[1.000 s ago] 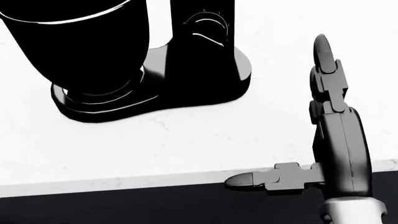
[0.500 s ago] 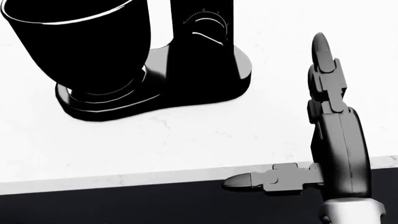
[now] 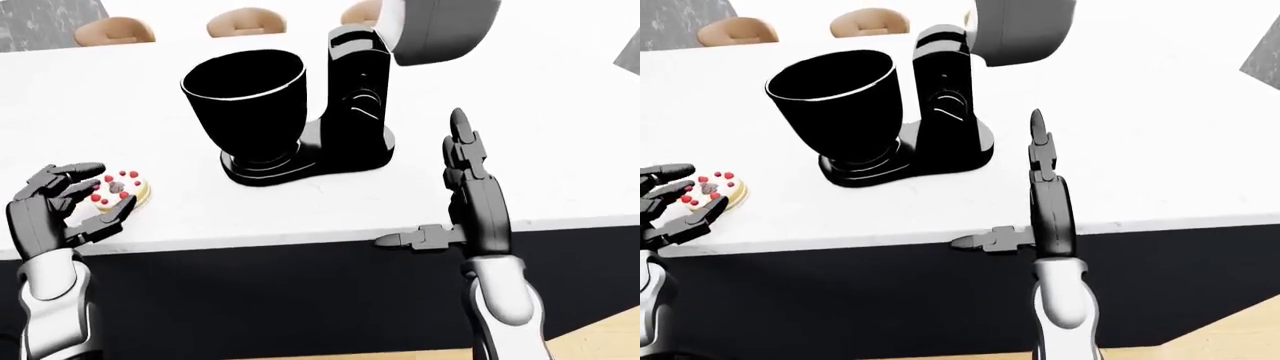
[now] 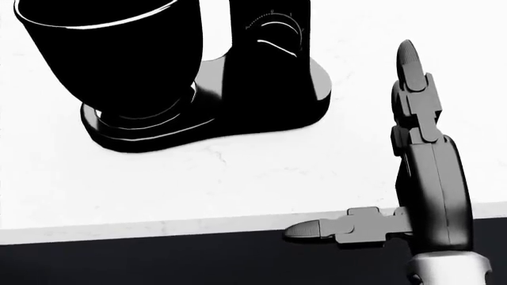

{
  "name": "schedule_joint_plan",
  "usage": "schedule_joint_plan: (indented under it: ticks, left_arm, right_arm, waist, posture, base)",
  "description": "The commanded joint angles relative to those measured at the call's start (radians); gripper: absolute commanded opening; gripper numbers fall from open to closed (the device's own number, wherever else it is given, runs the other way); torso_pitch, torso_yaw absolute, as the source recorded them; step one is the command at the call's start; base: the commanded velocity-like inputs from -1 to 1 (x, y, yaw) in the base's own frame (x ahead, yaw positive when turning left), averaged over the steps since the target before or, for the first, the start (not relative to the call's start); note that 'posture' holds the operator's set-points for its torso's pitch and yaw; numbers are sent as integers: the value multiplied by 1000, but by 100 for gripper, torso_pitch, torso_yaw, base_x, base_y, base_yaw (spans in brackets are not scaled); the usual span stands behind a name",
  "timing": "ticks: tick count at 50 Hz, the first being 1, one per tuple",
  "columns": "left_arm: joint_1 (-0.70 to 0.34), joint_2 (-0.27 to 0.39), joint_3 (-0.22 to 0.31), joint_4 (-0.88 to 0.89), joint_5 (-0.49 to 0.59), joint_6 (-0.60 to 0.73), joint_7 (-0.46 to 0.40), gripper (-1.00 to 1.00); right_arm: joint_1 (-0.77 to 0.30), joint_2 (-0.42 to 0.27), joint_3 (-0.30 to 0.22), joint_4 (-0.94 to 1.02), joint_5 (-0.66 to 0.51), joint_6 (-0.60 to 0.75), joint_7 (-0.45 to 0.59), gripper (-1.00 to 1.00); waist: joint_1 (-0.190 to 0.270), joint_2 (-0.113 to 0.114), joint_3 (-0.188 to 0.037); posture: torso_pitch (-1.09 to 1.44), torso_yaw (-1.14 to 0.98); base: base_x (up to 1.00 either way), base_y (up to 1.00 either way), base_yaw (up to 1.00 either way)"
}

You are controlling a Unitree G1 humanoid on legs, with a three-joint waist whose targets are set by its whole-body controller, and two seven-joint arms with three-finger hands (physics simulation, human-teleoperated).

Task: Place the cake in the stand mixer bowl.

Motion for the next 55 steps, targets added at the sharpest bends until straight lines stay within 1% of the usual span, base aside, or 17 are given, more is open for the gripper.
schedule_joint_plan:
  ticks: [1,5,8,10,17,24,28,32,35,44,47,55]
  left_arm:
    - [-2,1,-27,-11,-2,22,-40,-52]
    - [-2,0,-25,-20,-4,28,-41,-68]
    - [-1,1,-20,-33,-5,34,-40,-91]
    - [-2,3,-14,-45,-11,44,-41,-100]
    - [-17,17,-4,-78,-25,75,-41,-100]
    - [-21,30,13,-150,-33,128,-48,-100]
    - [-37,45,22,-159,-37,143,-49,-100]
    - [-58,76,35,-171,-48,173,-52,-100]
    - [-58,75,34,-169,-49,163,-49,-100]
    - [-63,102,56,-207,-62,197,-56,-100]
    - [-68,113,64,-229,-67,219,-59,-100]
    - [-104,143,67,-267,-73,273,-62,-100]
  right_arm:
    - [-17,0,1,-35,-1,-28,-4,100]
    - [-17,1,4,-38,-2,-27,-5,100]
    - [-17,2,6,-34,-2,-28,-6,100]
    - [-17,2,7,-38,-4,-25,-5,100]
    - [-21,2,11,-43,-10,-19,-4,100]
    - [-19,3,11,-57,-15,-10,-2,100]
    - [-17,2,8,-58,-12,-12,-2,100]
    - [-18,1,6,-64,-12,-8,0,100]
    - [-20,1,5,-66,-12,-5,0,100]
    - [-22,0,4,-82,-15,10,3,100]
    - [-23,-1,3,-83,-16,12,4,100]
    - [-22,-3,-2,-93,-14,16,6,100]
  waist:
    - [-4,0,-10]
    - [-6,2,-11]
    - [-7,3,-12]
    - [-9,4,-12]
    - [-14,6,-8]
    - [-19,6,-3]
    - [-22,5,0]
    - [-25,3,2]
    - [-26,1,5]
    - [-24,2,6]
    - [-24,1,7]
    - [-20,-2,8]
  posture:
    - [0,0]
    - [0,0]
    - [0,0]
    - [0,0]
    - [0,0]
    - [0,0]
    - [0,0]
    - [0,0]
    - [0,0]
    - [0,0]
    - [0,0]
    - [0,0]
  base:
    - [0,0,0]
    - [0,0,0]
    - [0,0,0]
    - [0,0,0]
    - [0,0,0]
    - [0,0,0]
    - [0,0,0]
    - [0,0,0]
    - [0,0,0]
    - [0,0,0]
    - [0,0,0]
    - [0,0,0]
